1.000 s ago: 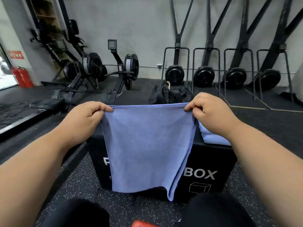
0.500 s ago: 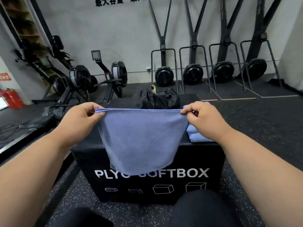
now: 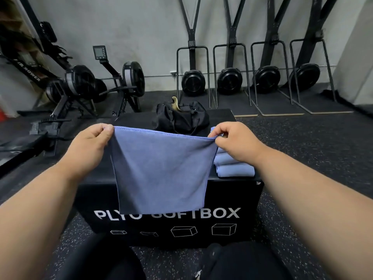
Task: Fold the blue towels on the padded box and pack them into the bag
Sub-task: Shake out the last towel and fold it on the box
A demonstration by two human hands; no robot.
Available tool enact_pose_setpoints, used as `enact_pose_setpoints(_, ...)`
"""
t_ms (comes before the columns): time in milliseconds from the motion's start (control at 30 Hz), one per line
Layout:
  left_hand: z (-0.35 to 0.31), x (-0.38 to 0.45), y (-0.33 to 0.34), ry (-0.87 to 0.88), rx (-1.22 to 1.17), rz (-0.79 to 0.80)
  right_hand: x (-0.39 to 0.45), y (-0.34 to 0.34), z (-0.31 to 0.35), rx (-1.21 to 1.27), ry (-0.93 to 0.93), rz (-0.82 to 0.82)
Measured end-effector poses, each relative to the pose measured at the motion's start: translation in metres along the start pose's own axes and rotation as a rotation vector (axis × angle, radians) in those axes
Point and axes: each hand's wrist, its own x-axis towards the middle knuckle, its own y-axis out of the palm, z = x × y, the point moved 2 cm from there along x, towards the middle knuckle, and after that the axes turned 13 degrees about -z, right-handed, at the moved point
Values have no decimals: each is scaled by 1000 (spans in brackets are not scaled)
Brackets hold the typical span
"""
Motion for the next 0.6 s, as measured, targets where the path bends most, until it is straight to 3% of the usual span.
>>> enact_pose_setpoints(200, -14, -14, 6, 18, -164, -77, -10, -17, 5, 121, 77, -43)
enact_pose_setpoints(433, -20, -13, -1, -123, -438, 78, -31, -2, 31, 419, 226, -74)
enact_pose_setpoints(600, -17, -26, -8, -102, -318, 163, -54, 33, 65, 552, 241, -24)
